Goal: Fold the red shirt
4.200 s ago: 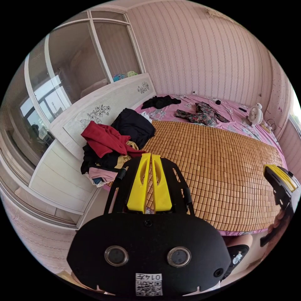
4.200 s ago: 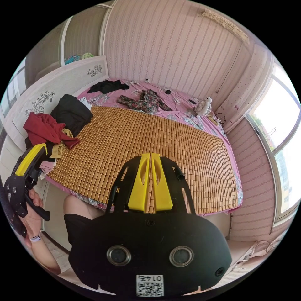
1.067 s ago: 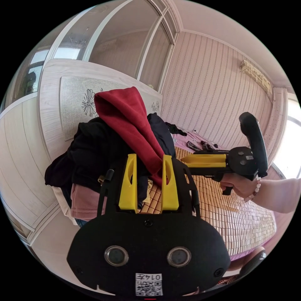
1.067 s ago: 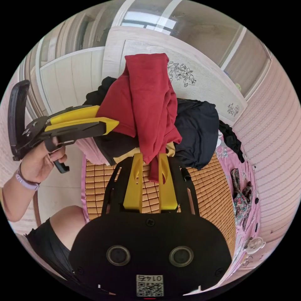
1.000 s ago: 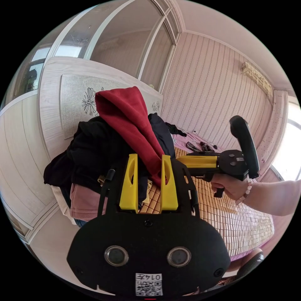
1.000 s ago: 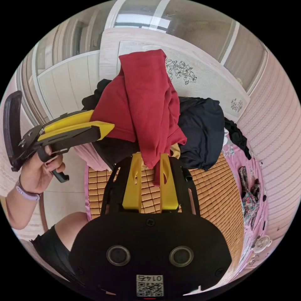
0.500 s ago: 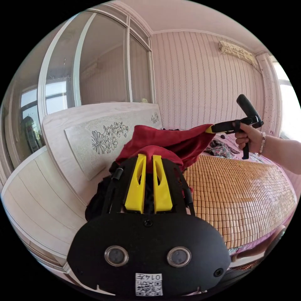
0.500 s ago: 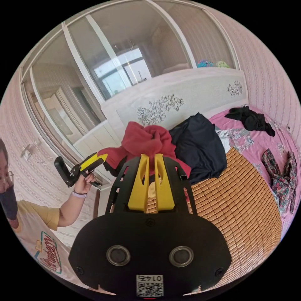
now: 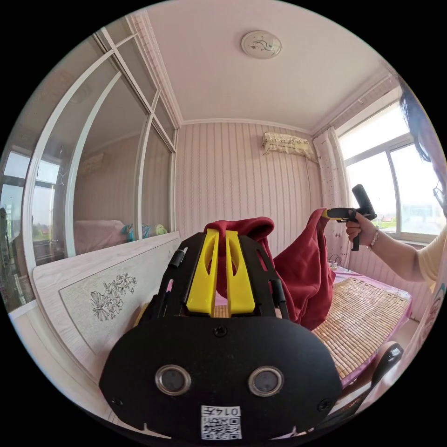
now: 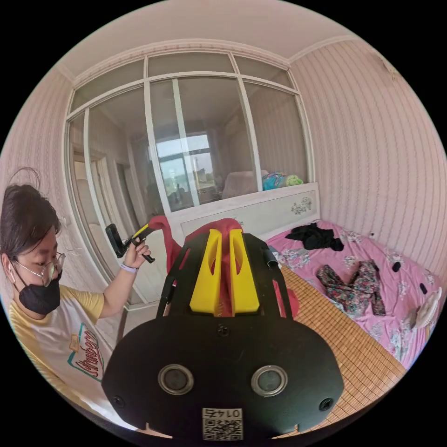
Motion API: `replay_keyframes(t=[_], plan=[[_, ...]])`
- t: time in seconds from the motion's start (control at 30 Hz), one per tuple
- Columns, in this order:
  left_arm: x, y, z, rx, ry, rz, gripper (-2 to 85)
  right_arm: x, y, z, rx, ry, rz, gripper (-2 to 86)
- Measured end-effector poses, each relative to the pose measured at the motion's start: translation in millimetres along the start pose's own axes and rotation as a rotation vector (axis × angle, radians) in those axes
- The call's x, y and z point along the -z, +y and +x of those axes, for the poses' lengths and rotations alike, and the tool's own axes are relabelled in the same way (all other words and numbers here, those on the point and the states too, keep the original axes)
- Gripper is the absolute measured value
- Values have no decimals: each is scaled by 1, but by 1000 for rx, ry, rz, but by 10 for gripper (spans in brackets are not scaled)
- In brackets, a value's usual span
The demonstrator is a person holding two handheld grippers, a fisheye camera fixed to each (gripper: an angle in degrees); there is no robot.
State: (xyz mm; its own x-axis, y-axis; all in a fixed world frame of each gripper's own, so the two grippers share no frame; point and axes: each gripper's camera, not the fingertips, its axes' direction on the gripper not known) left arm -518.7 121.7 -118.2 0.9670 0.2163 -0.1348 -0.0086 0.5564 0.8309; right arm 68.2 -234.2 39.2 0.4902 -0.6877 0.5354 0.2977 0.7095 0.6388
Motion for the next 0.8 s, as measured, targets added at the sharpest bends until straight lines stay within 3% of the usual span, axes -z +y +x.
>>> replay_keyframes(t=[0.13,0.2,0.27,0.37,0.43,0.53,0.63,0.7,0.8], plan=[[-20,-6,29,29,233,27,-3,102,5,12,2,226,176,12],[-26,1,45,91,425,90,-3,130,-1,22,10,292,254,13],[-30,12,53,130,480,105,-3,136,-14,41,-4,264,269,14],[-39,46,51,267,575,82,-3,75,-36,78,30,162,43,15],[-44,78,49,331,577,14,-3,-33,-18,104,65,101,-269,24],[-59,150,53,411,372,-276,-3,-182,78,114,78,86,-627,46],[-88,227,72,360,235,-646,-3,-258,196,95,70,73,-801,68],[-112,279,91,261,184,-890,-2,-256,248,87,-24,-11,-737,81],[-132,313,85,359,194,-958,-1,-218,317,84,-192,12,-647,127]])
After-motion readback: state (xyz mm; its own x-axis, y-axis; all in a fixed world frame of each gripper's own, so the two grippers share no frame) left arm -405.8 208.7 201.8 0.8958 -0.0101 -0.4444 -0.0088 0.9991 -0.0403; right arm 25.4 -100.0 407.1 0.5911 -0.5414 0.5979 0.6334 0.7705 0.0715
